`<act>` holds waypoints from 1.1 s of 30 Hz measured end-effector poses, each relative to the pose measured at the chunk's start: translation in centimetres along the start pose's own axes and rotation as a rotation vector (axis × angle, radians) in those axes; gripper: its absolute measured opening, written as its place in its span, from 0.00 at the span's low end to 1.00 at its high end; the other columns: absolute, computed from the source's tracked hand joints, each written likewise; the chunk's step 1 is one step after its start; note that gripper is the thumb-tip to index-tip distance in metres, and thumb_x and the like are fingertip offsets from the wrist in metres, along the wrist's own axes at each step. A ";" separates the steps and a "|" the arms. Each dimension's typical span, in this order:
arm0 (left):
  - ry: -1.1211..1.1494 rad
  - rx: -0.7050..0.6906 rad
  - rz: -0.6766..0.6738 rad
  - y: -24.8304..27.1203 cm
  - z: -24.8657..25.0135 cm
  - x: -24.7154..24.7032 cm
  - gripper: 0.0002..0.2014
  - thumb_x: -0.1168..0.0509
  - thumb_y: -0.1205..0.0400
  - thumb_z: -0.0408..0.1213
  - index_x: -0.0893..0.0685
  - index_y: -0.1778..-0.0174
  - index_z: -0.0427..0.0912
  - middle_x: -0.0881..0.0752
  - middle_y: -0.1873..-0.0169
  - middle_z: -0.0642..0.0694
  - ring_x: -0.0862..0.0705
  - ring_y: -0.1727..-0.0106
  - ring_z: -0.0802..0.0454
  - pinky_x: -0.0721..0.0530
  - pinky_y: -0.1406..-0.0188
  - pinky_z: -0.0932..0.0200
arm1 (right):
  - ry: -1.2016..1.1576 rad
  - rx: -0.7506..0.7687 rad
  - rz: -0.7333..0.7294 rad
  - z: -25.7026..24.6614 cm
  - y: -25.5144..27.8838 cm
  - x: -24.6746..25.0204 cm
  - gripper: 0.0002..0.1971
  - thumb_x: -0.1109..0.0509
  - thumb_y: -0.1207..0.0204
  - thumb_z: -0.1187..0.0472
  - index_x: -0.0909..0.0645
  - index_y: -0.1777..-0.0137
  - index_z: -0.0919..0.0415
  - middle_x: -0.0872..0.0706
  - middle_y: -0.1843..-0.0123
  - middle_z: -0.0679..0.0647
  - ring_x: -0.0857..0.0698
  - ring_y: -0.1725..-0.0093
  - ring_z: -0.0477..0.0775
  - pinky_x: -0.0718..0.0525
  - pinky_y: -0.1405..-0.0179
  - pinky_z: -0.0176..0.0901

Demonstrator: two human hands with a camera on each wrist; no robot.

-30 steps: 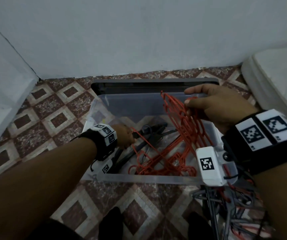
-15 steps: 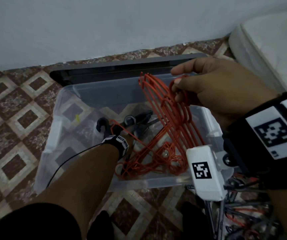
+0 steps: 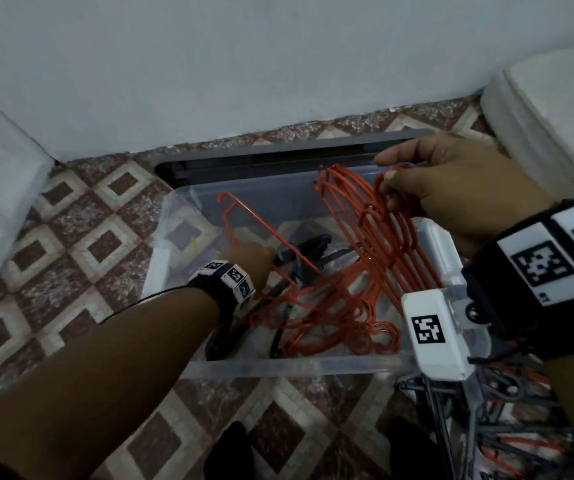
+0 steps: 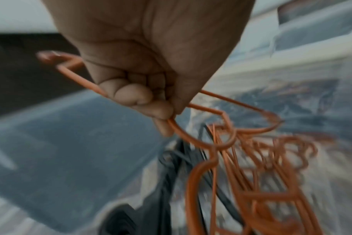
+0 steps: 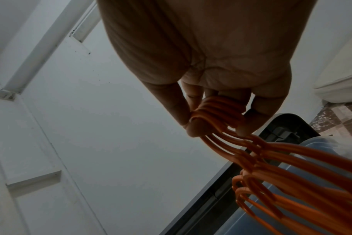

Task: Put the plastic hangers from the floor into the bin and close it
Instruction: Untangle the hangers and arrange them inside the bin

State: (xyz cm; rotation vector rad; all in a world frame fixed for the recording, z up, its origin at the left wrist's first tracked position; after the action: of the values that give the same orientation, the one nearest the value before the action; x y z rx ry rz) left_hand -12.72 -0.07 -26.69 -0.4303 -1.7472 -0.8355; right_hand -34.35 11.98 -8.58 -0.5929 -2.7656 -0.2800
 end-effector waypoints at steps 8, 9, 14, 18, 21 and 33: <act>-0.013 0.309 0.252 9.4 -6.9 10.0 0.03 0.39 0.18 0.40 0.22 0.53 0.47 0.22 0.68 0.47 0.22 0.66 0.42 0.27 0.70 0.53 | -0.013 0.016 0.008 -1.1 0.9 0.5 0.10 0.30 0.40 0.59 0.12 0.59 0.51 0.09 0.64 0.62 0.11 0.67 0.56 0.11 0.47 0.65; -0.054 0.348 0.272 10.2 -7.2 11.1 0.02 0.39 0.19 0.37 0.21 0.56 0.47 0.24 0.71 0.48 0.24 0.69 0.44 0.27 0.71 0.53 | -0.014 0.022 0.010 -1.2 1.0 0.5 0.09 0.30 0.38 0.61 0.13 0.58 0.52 0.09 0.64 0.63 0.11 0.68 0.56 0.11 0.49 0.63; -0.033 0.450 0.155 11.6 -8.1 10.5 0.05 0.37 0.21 0.36 0.20 0.62 0.46 0.21 0.67 0.47 0.17 0.65 0.42 0.20 0.67 0.53 | 0.002 0.049 0.040 -1.5 1.2 1.1 0.10 0.31 0.26 0.70 0.13 0.57 0.54 0.10 0.62 0.69 0.13 0.71 0.57 0.13 0.53 0.61; 0.068 0.322 -0.028 10.3 -6.4 6.5 0.07 0.37 0.20 0.45 0.19 0.61 0.49 0.15 0.57 0.48 0.15 0.53 0.43 0.24 0.60 0.54 | 0.014 0.046 0.050 -1.5 1.4 1.3 0.10 0.31 0.25 0.71 0.13 0.56 0.55 0.11 0.64 0.67 0.14 0.68 0.60 0.13 0.51 0.66; 0.069 0.321 0.093 9.3 -6.7 7.3 0.06 0.42 0.20 0.48 0.27 0.60 0.52 0.17 0.58 0.48 0.17 0.53 0.43 0.30 0.58 0.52 | 0.029 0.043 0.054 -1.2 1.1 1.2 0.10 0.30 0.26 0.70 0.13 0.56 0.53 0.10 0.65 0.65 0.13 0.69 0.58 0.12 0.51 0.64; 0.582 -0.005 0.099 9.6 -3.7 11.8 0.16 0.44 0.16 0.59 0.20 0.36 0.60 0.15 0.52 0.59 0.18 0.57 0.63 0.27 0.63 0.67 | 0.015 0.045 0.060 -0.5 0.4 1.6 0.09 0.31 0.28 0.68 0.12 0.55 0.54 0.09 0.63 0.64 0.11 0.67 0.59 0.11 0.51 0.62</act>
State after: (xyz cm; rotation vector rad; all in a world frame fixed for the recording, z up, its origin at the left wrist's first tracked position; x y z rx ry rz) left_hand -7.91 2.44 -11.99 -0.2407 -1.1766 -0.7960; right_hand -35.48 12.82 -7.53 -0.6579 -2.7271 -0.2075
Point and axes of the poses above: each hand's wrist, its own y-axis away from the middle knuckle, its own x-axis out of the back of the hand, z = x × y, the point moved 9 cm from there along -y, towards the middle knuckle
